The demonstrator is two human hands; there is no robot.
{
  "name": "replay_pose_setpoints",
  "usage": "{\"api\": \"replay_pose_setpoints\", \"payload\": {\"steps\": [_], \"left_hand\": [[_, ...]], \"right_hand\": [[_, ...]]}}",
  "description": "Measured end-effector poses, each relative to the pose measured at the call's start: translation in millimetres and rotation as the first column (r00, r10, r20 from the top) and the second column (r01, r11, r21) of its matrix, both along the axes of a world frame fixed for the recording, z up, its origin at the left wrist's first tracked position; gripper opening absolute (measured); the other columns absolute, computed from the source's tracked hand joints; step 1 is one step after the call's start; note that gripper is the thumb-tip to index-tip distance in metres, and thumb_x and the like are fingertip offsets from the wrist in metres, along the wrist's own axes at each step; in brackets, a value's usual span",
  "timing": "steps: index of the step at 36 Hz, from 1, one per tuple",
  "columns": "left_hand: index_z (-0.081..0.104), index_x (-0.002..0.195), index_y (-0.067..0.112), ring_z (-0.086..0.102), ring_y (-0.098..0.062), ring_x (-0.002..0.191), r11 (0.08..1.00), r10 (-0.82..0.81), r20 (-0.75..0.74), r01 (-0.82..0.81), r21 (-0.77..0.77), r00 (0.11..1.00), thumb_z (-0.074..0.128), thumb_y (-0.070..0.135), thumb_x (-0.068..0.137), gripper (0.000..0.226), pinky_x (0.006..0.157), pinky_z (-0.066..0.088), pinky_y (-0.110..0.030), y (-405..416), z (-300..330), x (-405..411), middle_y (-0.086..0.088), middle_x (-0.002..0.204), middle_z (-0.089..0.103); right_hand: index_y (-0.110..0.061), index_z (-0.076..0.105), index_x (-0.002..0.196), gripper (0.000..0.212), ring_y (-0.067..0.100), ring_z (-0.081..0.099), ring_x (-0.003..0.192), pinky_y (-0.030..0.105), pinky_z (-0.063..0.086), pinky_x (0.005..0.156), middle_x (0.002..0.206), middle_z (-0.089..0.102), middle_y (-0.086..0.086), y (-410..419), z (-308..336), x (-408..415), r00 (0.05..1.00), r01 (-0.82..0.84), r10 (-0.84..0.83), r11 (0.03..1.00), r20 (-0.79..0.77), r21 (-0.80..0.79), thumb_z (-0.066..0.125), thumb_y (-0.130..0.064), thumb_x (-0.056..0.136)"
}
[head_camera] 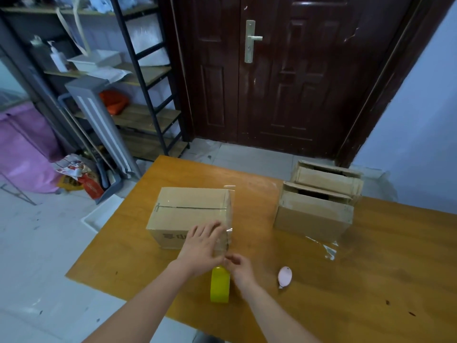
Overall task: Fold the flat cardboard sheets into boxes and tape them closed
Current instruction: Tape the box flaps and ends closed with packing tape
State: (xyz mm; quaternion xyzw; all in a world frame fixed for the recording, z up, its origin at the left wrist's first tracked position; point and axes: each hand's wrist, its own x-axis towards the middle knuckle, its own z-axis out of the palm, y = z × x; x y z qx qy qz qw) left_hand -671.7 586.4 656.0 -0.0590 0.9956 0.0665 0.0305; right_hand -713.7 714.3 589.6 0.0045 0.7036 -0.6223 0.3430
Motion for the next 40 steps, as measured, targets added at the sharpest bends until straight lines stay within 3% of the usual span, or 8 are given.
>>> {"api": "replay_pose_setpoints", "payload": {"steps": [7, 10, 14, 20, 28, 31, 33, 40], "left_hand": [[0.051, 0.112, 0.032, 0.045, -0.020, 0.113, 0.995, 0.079, -0.140, -0.069, 0.070, 0.987, 0.059, 0.045, 0.086, 0.030, 0.088, 0.031, -0.034, -3, 0, -20, 0.007, 0.124, 0.047], [0.045, 0.094, 0.035, 0.051, -0.018, 0.088, 0.997, 0.075, -0.231, -0.071, 0.026, 0.970, 0.083, 0.042, 0.063, 0.050, 0.070, 0.043, -0.033, -4, -11, -23, 0.007, 0.102, 0.055], [0.042, 0.091, 0.030, 0.040, -0.019, 0.079, 0.997, 0.065, -0.352, -0.075, -0.014, 0.934, 0.084, 0.035, 0.061, 0.052, 0.070, 0.027, -0.031, -5, -21, -23, 0.005, 0.101, 0.048], [0.043, 0.089, 0.026, 0.039, -0.021, 0.079, 0.997, 0.063, -0.434, -0.077, -0.015, 0.899, 0.091, 0.026, 0.051, 0.061, 0.061, 0.047, -0.035, -10, -27, -30, 0.001, 0.097, 0.054], [0.040, 0.092, 0.023, 0.036, -0.024, 0.082, 0.996, -0.011, -0.465, -0.031, -0.081, 0.885, 0.090, 0.013, 0.050, 0.066, 0.068, 0.025, -0.035, -13, -36, -27, 0.001, 0.103, 0.042], [0.043, 0.093, 0.023, 0.038, -0.024, 0.083, 0.997, 0.030, -0.459, -0.058, -0.047, 0.888, 0.090, 0.015, 0.051, 0.063, 0.071, 0.032, -0.037, -14, -41, -27, 0.001, 0.103, 0.046], [0.050, 0.091, 0.024, 0.044, -0.026, 0.083, 0.996, 0.068, -0.437, -0.084, -0.016, 0.897, 0.091, 0.018, 0.048, 0.060, 0.070, 0.043, -0.039, -12, -40, -26, -0.001, 0.100, 0.054], [0.056, 0.088, 0.021, 0.053, -0.029, 0.077, 0.994, 0.103, -0.401, -0.111, 0.002, 0.910, 0.092, 0.028, 0.050, 0.053, 0.066, 0.046, -0.039, -9, -31, -27, -0.003, 0.093, 0.061]], "right_hand": [[-0.014, 0.067, 0.088, 0.007, 0.012, 0.057, 0.084, 0.010, 0.042, 0.069, 0.088, 0.065, 0.004, 3, -1, 9, 1.000, 0.024, -0.024, 1.000, 0.005, -0.001, 0.069, -0.009, 0.084], [-0.015, 0.066, 0.092, 0.009, 0.008, 0.057, 0.085, 0.007, 0.043, 0.070, 0.092, 0.066, 0.003, 7, 1, 11, 0.999, 0.011, -0.010, 1.000, -0.045, 0.023, 0.068, -0.010, 0.084], [-0.017, 0.065, 0.075, 0.016, -0.008, 0.056, 0.071, 0.006, 0.039, 0.067, 0.082, 0.062, 0.000, 10, 5, 15, 0.996, -0.003, 0.007, 0.999, -0.088, 0.040, 0.067, -0.004, 0.084], [-0.018, 0.066, 0.071, 0.022, 0.009, 0.058, 0.085, 0.014, 0.044, 0.074, 0.092, 0.066, 0.003, 25, 9, 19, 0.997, 0.056, -0.054, 0.998, -0.053, 0.036, 0.065, 0.001, 0.082], [-0.026, 0.062, 0.064, 0.032, 0.015, 0.059, 0.094, 0.016, 0.041, 0.078, 0.095, 0.065, -0.002, 88, 45, -20, 0.930, 0.191, -0.127, 0.969, -0.345, 0.159, 0.069, 0.003, 0.078], [-0.018, 0.067, 0.067, 0.021, 0.013, 0.056, 0.088, 0.007, 0.035, 0.071, 0.093, 0.061, -0.002, 124, 53, -37, 0.855, 0.239, -0.039, 0.915, -0.517, 0.326, 0.070, -0.002, 0.078], [-0.006, 0.072, 0.080, 0.007, 0.015, 0.054, 0.090, 0.017, 0.037, 0.070, 0.098, 0.058, -0.004, 148, 50, -45, 0.821, 0.239, 0.102, 0.831, -0.561, 0.502, 0.066, -0.005, 0.083], [-0.010, 0.073, 0.087, 0.018, 0.027, 0.051, 0.113, 0.031, 0.042, 0.073, 0.117, 0.060, 0.002, 193, 9, -41, 0.783, 0.237, 0.384, 0.543, -0.489, 0.805, 0.056, -0.006, 0.089]]}}
